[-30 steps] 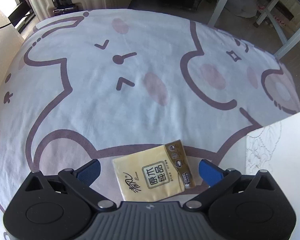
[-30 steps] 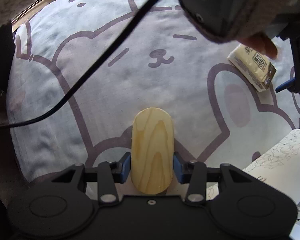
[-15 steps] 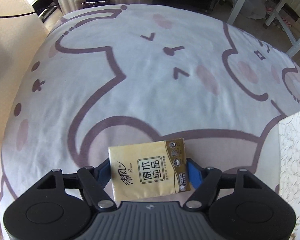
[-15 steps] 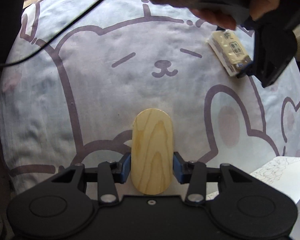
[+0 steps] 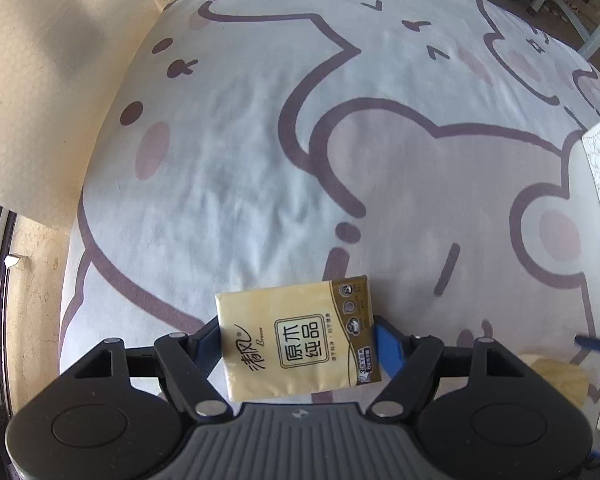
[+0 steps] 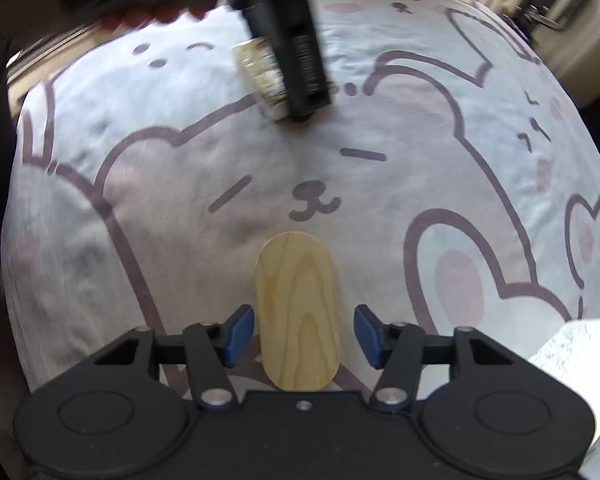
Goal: Organize objects
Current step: 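Lift the wooden block and tissue packet and carry them over the box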
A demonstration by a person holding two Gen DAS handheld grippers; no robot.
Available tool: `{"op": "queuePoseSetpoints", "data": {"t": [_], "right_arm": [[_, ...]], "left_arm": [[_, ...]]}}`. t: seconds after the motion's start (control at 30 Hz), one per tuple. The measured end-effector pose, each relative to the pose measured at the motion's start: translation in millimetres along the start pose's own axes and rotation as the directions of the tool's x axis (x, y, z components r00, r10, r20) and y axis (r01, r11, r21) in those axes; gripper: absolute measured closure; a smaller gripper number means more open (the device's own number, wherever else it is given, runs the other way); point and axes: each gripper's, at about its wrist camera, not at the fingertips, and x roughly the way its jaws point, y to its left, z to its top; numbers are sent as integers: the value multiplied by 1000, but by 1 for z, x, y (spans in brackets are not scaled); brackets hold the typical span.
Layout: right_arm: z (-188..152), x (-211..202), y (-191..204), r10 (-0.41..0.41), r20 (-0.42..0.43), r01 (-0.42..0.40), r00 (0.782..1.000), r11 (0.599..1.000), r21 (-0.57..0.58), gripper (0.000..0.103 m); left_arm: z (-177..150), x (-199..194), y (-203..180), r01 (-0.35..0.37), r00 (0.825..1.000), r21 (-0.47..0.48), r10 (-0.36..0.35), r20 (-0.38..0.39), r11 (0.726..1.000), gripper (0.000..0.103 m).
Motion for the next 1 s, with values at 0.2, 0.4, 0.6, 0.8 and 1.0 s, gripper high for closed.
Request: {"op": "queuePoseSetpoints", "data": {"t": [0.2,0.4,0.6,0.8,1.0], "right_arm": [[-4,-1,-23,20,24,-28,1000,911,411,30],[-27,-7,-24,-36,40,-9,999,630,776,18],[-46,4,-17,-153,27,12,988,249,968,10],[-58,30,-10,-132,32,-34,991,-10,999,10],[-28,40,4,-183,-47,65,982,90,994,7]], "left_arm": [[-25,-5,0,12,1000,69,-13,13,998,27],[-35,-8,-2,21,999,87,-24,36,996,27],[-39,-7,-3,21,998,138,-28,50,990,27],[-44,-6,0,30,998,184,-39,44,982,26],[-45,-4,6,31,999,179,-38,38,983,25]]}}
